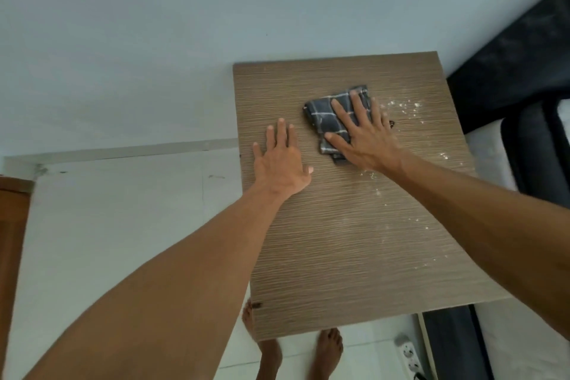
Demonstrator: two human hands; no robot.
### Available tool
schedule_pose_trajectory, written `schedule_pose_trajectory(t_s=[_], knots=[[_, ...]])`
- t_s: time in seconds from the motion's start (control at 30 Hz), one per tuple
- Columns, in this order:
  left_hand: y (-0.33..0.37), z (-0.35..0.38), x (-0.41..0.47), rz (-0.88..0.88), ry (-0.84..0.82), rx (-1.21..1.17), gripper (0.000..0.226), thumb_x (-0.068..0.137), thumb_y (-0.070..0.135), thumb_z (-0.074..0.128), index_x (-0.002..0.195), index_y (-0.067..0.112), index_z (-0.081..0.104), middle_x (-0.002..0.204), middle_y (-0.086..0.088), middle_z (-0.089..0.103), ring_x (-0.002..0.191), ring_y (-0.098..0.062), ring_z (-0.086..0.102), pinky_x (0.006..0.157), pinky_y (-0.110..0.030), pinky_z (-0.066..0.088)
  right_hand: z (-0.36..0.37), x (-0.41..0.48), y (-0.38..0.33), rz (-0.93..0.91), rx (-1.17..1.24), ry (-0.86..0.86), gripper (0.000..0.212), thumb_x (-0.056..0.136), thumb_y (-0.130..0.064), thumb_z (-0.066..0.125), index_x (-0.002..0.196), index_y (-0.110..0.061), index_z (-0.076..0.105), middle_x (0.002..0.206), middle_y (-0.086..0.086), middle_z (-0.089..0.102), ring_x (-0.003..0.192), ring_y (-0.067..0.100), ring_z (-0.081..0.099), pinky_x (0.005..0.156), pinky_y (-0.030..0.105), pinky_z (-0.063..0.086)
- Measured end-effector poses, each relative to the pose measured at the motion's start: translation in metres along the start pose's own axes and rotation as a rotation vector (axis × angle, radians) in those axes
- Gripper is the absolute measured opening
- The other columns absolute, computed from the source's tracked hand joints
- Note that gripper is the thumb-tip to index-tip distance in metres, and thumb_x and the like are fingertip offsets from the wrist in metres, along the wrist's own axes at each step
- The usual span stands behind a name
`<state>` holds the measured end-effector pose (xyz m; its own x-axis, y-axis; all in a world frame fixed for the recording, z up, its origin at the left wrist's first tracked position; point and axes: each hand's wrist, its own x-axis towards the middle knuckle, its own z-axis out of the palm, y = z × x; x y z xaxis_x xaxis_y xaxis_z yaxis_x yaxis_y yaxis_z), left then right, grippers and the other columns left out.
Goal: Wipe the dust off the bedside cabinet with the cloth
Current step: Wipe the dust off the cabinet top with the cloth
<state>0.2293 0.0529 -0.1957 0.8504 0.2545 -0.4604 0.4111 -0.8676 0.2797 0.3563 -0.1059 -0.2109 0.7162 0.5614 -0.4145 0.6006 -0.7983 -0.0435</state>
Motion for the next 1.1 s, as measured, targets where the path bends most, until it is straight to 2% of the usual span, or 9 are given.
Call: schedule_pose_trajectory(t_s=[0.13, 0.27, 0.33, 0.4, 0.57, 0.67, 0.8, 0.93, 1.1], knots=[[0.006, 0.0, -0.001, 0.011, -0.025, 0.013, 0.093, 0.092, 0.039, 0.056, 0.155, 0.012, -0.006, 0.163, -0.007, -0.017, 0.15, -0.03, -0.011, 0.12, -0.053, 0.005, 0.027, -0.068, 0.008, -0.193, -0.04, 0.015, 0.069, 0.092, -0.07, 0.004, 0.153, -0.04, -0.01, 0.164, 0.006, -0.011, 0.148, 0.042, -0.007, 0.118, 0.061, 0.012], [0.012, -0.002, -0.003, 0.011, -0.03, 0.015, 0.083, 0.097, 0.035, 0.049, 0.155, 0.011, -0.006, 0.163, -0.008, -0.016, 0.15, -0.03, -0.01, 0.12, -0.054, 0.007, 0.053, -0.137, 0.011, -0.421, -0.102, 0.123, 0.064, 0.092, -0.046, 0.047, 0.15, -0.019, 0.039, 0.156, 0.016, 0.032, 0.141, 0.046, 0.027, 0.111, 0.062, 0.026], [0.012, -0.002, -0.003, 0.011, -0.033, 0.017, 0.082, 0.098, 0.034, 0.048, 0.155, 0.011, -0.006, 0.163, -0.007, -0.016, 0.15, -0.03, -0.01, 0.12, -0.053, 0.006, 0.063, -0.16, 0.012, -0.514, -0.083, 0.109, 0.071, 0.079, -0.031, 0.074, 0.143, -0.014, 0.048, 0.152, 0.016, 0.041, 0.136, 0.043, 0.04, 0.104, 0.062, 0.04], [0.011, -0.001, -0.003, 0.019, -0.029, 0.021, 0.082, 0.098, 0.035, 0.047, 0.155, 0.012, -0.006, 0.163, -0.007, -0.016, 0.15, -0.03, -0.01, 0.12, -0.053, 0.006, 0.061, -0.168, 0.018, -0.513, 0.006, 0.093, 0.074, 0.073, -0.02, 0.081, 0.14, -0.012, 0.051, 0.149, 0.014, 0.045, 0.13, 0.044, 0.048, 0.097, 0.06, 0.047], [0.012, 0.002, 0.0, 0.017, -0.014, 0.018, 0.082, 0.098, 0.037, 0.047, 0.155, 0.012, -0.006, 0.163, -0.008, -0.016, 0.15, -0.03, -0.01, 0.119, -0.054, 0.004, 0.01, -0.111, 0.023, -0.233, 0.285, 0.336, 0.058, 0.085, -0.022, 0.056, 0.14, -0.006, 0.05, 0.152, 0.021, 0.038, 0.131, 0.047, 0.043, 0.103, 0.059, 0.042], [0.012, 0.004, 0.002, 0.015, -0.014, 0.025, 0.08, 0.098, 0.036, 0.046, 0.155, 0.012, -0.004, 0.163, -0.008, -0.015, 0.15, -0.03, -0.009, 0.119, -0.055, 0.005, -0.016, -0.058, 0.022, -0.136, 0.242, 0.192, 0.067, 0.092, -0.037, 0.057, 0.152, -0.019, 0.032, 0.163, 0.018, 0.005, 0.145, 0.042, 0.018, 0.116, 0.055, 0.022], [0.011, 0.005, 0.004, -0.002, -0.012, 0.024, 0.08, 0.098, 0.037, 0.047, 0.155, 0.013, -0.003, 0.163, -0.006, -0.014, 0.15, -0.029, -0.009, 0.118, -0.055, 0.006, 0.002, -0.03, 0.017, -0.076, 0.01, 0.011, 0.085, 0.088, -0.077, 0.03, 0.155, -0.039, -0.006, 0.161, 0.013, -0.022, 0.148, 0.039, -0.012, 0.12, 0.055, 0.001], [0.015, 0.002, -0.001, -0.01, -0.015, 0.036, 0.082, 0.096, 0.026, 0.051, 0.156, 0.013, -0.003, 0.163, -0.006, -0.013, 0.15, -0.03, -0.007, 0.118, -0.055, 0.006, 0.044, -0.079, 0.007, -0.173, -0.017, 0.098, 0.082, 0.089, -0.077, 0.02, 0.154, -0.037, -0.01, 0.162, 0.012, -0.02, 0.148, 0.04, -0.012, 0.12, 0.055, -0.001], [0.021, 0.009, -0.019, -0.011, -0.038, 0.03, 0.073, 0.101, 0.034, 0.042, 0.156, 0.016, -0.004, 0.163, -0.006, -0.016, 0.15, -0.029, -0.009, 0.119, -0.056, 0.004, 0.084, -0.166, 0.012, -0.351, 0.029, 0.105, 0.072, 0.092, -0.066, 0.025, 0.156, -0.034, 0.017, 0.164, 0.013, 0.003, 0.149, 0.042, 0.004, 0.118, 0.057, 0.007]])
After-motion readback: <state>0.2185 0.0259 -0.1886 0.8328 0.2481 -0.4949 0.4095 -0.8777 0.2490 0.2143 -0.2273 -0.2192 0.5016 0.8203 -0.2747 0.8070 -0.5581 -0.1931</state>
